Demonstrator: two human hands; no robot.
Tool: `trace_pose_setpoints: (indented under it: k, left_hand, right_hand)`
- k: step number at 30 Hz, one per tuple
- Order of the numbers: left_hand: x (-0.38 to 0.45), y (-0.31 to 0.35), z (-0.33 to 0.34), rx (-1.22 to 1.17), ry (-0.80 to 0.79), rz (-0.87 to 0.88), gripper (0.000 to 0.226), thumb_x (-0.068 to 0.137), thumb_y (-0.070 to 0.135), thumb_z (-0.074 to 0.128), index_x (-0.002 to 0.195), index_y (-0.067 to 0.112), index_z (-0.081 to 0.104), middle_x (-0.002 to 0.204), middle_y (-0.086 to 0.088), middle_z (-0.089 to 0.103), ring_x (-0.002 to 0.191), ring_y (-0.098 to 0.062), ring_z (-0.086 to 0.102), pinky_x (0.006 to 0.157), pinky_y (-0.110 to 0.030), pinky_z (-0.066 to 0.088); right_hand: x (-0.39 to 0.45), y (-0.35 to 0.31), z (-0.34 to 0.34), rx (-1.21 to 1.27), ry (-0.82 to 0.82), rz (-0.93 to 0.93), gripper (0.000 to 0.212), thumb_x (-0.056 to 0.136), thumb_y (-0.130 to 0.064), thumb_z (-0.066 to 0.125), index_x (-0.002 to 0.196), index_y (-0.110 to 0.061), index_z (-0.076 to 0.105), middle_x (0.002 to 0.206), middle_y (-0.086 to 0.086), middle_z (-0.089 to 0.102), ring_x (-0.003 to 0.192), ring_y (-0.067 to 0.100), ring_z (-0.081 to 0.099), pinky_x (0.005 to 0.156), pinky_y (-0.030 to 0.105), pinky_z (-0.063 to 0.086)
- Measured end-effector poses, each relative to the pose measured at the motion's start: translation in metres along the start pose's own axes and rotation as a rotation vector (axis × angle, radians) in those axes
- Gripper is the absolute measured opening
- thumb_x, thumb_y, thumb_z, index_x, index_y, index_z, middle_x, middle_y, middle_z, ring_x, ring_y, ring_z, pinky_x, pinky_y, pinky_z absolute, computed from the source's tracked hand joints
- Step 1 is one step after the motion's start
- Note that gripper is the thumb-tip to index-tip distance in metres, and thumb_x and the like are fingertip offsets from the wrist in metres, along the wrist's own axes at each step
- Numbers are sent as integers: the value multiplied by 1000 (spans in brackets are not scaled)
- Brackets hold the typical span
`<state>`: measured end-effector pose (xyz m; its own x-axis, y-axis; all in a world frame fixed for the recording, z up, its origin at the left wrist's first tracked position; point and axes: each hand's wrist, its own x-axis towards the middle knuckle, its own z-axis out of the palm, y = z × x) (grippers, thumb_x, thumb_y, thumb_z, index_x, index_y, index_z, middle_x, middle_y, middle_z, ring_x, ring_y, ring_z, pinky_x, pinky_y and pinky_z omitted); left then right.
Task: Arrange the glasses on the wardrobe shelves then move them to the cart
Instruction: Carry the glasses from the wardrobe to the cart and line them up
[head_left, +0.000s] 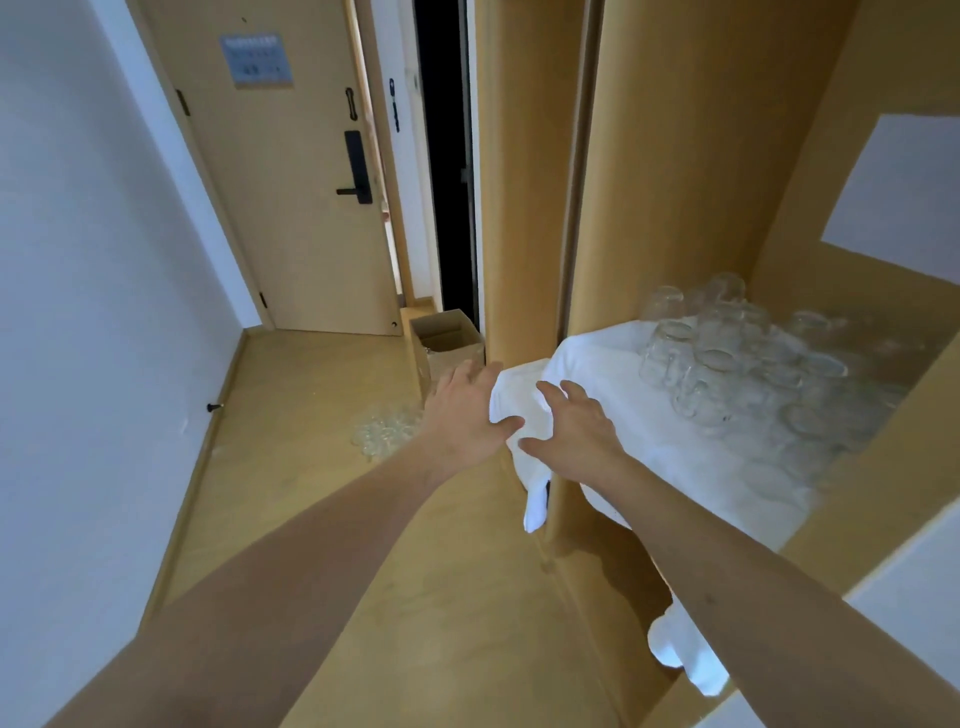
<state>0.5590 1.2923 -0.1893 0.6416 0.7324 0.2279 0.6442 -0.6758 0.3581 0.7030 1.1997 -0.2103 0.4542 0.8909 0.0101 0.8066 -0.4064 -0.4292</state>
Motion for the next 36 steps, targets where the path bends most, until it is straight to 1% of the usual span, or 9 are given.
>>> trace_pose_setpoints:
  k: [5,9,14,17,20,26,29,32,36]
  left_hand:
    - [48,-6,18,-33,-79,49,80,87,52,71,154,27,35,159,-8,35,146,-33,30,114,-53,35]
    - [96,-11,26,-80,-78,153,77,88,49,71,153,25,38,158,-9,36,146,-33,30,115,-51,34]
    - [158,-19,31,-160,-107,274,75,91,47,70,153,20,39,157,-9,39,143,-31,35,113,-41,31]
    - [192,-28,32,-244,-158,313,72,91,44,71,151,18,41,153,-9,41,141,-30,37,113,-40,34]
    - [225,-35,33,-244,-201,370,71,90,44,71,150,19,42,150,-7,43,140,-30,37,111,-42,37]
    - [277,-39,38,-273,-263,467,72,92,45,68,152,20,38,154,-6,39,143,-31,33,112,-43,36]
    - [292,-38,46,-297,-278,523,69,91,45,69,149,21,41,154,-5,39,142,-31,34,108,-42,36]
    - [304,-34,55,-318,-330,565,72,91,47,69,151,22,39,158,-5,35,145,-29,30,112,-43,35]
    - [317,-17,68,-338,-347,642,69,89,49,70,146,20,44,148,-5,43,138,-31,39,108,-44,41]
  right_hand:
    - [35,14,-6,-43,27,85,84,89,-57,64,158,-31,23,165,4,20,143,34,33,109,47,37]
    - [67,22,-11,-68,76,162,87,87,-55,66,158,-30,22,163,4,23,141,34,36,106,45,39]
    - [111,21,-16,-95,140,282,86,87,-54,67,157,-30,24,164,4,24,140,33,38,107,44,40]
    - [137,14,-18,-118,161,349,85,88,-53,67,158,-30,23,164,4,23,141,32,38,106,43,41]
    - [159,7,-23,-125,187,415,86,89,-52,66,158,-29,22,165,4,21,142,32,35,106,45,41]
    - [183,-1,-28,-131,223,529,84,90,-51,66,159,-28,22,165,4,21,143,32,34,109,46,40]
    - [190,-1,-29,-139,249,593,84,89,-50,67,158,-28,24,164,5,22,142,32,35,110,46,41]
    - [193,0,-30,-143,284,649,84,89,-50,68,157,-28,26,163,6,24,140,32,37,110,45,40]
    - [188,7,-32,-154,297,726,84,88,-51,68,157,-29,26,163,5,22,142,32,35,109,45,38]
